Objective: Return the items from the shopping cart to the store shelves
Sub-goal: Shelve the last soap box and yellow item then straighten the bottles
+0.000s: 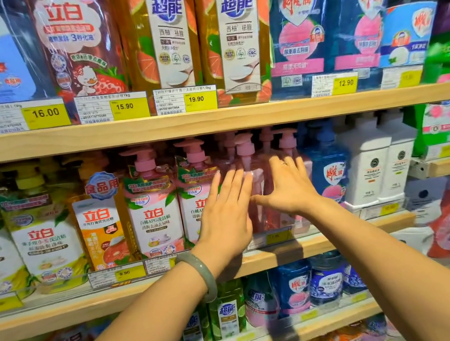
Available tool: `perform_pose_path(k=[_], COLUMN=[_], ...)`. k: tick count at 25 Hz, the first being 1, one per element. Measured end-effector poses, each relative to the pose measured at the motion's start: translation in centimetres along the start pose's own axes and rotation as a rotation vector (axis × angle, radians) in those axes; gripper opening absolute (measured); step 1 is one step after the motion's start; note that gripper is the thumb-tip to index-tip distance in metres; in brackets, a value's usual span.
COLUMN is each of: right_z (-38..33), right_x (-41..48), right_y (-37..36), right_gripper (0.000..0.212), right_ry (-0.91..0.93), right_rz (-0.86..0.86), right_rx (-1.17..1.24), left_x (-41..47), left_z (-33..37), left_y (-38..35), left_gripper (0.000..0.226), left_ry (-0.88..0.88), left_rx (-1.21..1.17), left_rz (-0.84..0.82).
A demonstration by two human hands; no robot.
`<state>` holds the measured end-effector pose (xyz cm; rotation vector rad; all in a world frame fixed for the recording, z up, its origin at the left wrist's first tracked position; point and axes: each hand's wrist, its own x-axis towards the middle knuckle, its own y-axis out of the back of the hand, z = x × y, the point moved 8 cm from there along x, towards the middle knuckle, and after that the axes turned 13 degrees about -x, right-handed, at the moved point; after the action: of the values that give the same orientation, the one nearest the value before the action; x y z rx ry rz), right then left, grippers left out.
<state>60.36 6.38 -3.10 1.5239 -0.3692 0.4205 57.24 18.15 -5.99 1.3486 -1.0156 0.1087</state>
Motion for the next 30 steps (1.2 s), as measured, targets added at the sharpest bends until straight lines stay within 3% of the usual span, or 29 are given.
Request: perform_pose_path(k=[4, 7, 13, 20, 26, 28, 30], right_z=[0.0, -0.6, -0.5, -0.1, 0.7, 1.8, 3.6], right_x=[0.9, 1.4, 1.5, 1.5, 0.3, -0.9, -2.1], right_y=[0.0, -0.6, -0.7, -0.4, -0.5, -0.9, -1.8], right_gripper=[0.078, 0.074, 0.073, 0.086, 0.076, 0.073, 0.089], right_ry=[0.055, 0.112, 0.095, -0.005, 0.079, 0.114, 0.069], right_rz=[-0.053, -0.111, -0.059, 0.076, 0.229, 0.343, 0.381], right_rx=[-0.12, -0.179, -0.159, -0.195, -0.129, -0.133, -0.139], left_x=[0.7, 0.7, 0.8, 1.7, 2.3, 2.4, 2.3], left_z=[0.6, 0.9, 0.8, -0.8, -0.4, -0.6, -1.5], left_y=[0.0, -0.2, -0.6, -0.7, -0.9, -1.7, -2.6], left_gripper=[0.077, 0.082, 0.092, 0.08, 0.072, 0.078, 0.093], left_ry=[0.01, 0.025, 0.057, 0.124, 0.122, 0.105, 0.081], left_rx=[0.062, 0.072, 0.038, -0.034, 0.05, 0.124, 0.176], left_rz=[-0.035, -0.071, -0.102, -0.149, -0.016, -0.029, -0.106])
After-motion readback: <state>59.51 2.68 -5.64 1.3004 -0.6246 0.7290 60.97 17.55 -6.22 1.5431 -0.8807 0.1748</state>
